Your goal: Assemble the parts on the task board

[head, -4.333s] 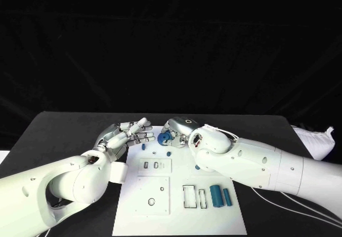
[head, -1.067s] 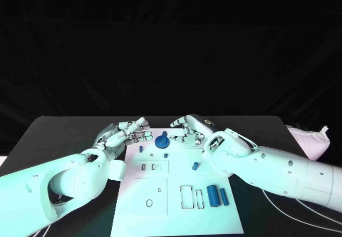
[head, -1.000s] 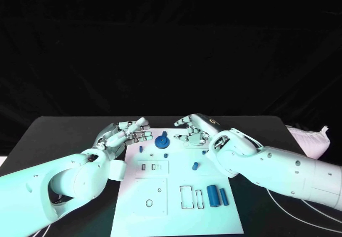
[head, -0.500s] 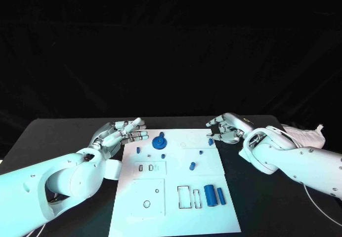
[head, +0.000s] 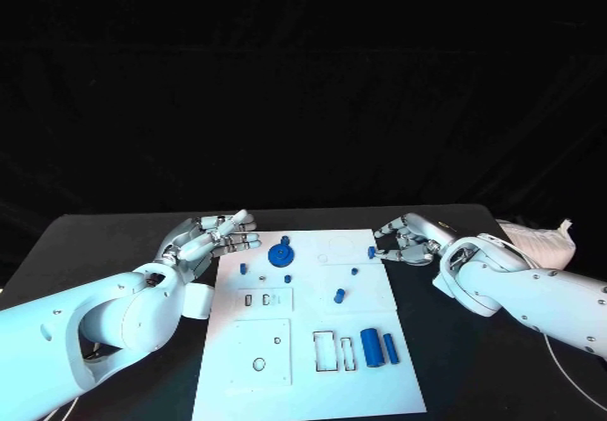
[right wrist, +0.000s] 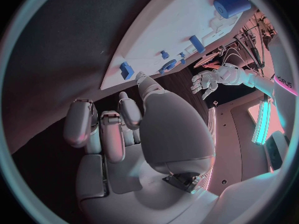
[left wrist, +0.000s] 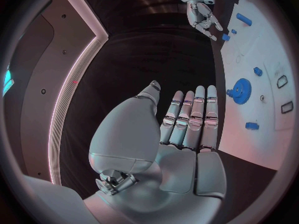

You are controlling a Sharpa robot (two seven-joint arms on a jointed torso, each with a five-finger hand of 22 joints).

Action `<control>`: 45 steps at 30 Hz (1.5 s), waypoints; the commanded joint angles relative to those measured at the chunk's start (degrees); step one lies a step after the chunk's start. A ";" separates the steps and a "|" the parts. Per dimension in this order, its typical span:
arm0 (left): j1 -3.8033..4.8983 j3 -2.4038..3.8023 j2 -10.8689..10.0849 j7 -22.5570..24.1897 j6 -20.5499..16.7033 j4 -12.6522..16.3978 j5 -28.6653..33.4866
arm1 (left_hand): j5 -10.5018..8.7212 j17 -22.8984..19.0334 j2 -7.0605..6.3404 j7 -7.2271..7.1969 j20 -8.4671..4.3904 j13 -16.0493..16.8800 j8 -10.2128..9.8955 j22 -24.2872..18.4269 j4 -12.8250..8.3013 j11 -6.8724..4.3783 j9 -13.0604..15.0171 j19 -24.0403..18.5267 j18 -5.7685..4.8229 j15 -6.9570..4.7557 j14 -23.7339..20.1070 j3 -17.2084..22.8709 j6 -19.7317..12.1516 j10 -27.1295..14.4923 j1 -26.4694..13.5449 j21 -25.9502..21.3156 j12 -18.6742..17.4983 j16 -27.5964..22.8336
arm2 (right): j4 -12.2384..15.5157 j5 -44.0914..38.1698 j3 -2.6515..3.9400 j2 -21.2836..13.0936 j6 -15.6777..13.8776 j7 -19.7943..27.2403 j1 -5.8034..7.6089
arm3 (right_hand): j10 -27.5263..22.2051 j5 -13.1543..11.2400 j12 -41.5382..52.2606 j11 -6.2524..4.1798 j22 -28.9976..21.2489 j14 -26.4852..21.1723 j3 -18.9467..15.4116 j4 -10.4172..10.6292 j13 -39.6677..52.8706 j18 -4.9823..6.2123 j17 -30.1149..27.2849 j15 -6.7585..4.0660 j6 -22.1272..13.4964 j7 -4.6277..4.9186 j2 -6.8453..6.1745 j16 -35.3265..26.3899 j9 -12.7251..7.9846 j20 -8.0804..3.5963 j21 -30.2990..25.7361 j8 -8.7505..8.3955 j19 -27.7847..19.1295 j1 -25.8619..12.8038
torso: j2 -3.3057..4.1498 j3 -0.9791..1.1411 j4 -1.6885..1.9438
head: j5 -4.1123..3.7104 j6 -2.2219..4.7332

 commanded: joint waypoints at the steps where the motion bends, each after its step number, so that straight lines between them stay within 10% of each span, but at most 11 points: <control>1: 0.00 0.02 0.01 0.43 1.06 -0.07 -0.20 | -0.30 -0.09 -0.14 1.04 -0.01 -0.01 -0.18 -0.08 -0.31 -0.14 -0.03 -0.55 0.52 0.05 -0.25 0.02 -0.18 -0.24 0.16 -0.34 -0.14 -0.21 | -0.21 0.27 0.03 0.58 0.85 0.26 -0.37 | 0.08 -0.59 0.08 -0.19 0.05 4.95 0.15 -0.59 0.15 -0.77 10.72 -0.09 -0.48 -0.07 0.79 0.09 -0.01 0.00 0.12 -0.11 0.18 0.66 | 0.01 0.03 0.13 | -0.45 -0.23; 45: -0.01 -0.01 -0.26 -0.44 1.28 -0.02 -0.03 | -0.30 -0.13 -0.11 1.14 0.03 -0.03 -0.22 -0.18 -0.26 -0.07 -0.04 -0.70 0.52 0.10 -0.35 -0.02 -0.27 -0.34 0.01 -0.46 -0.18 -0.33 | -2.82 -0.26 0.03 3.76 2.07 -1.75 -1.15 | 0.69 -6.03 1.36 -0.50 0.47 5.11 3.54 -3.73 1.31 -0.83 11.52 -0.33 3.08 -0.39 2.85 0.49 0.10 -0.20 0.31 0.15 0.42 1.49 | -0.13 -0.09 0.01 | -0.39 -1.23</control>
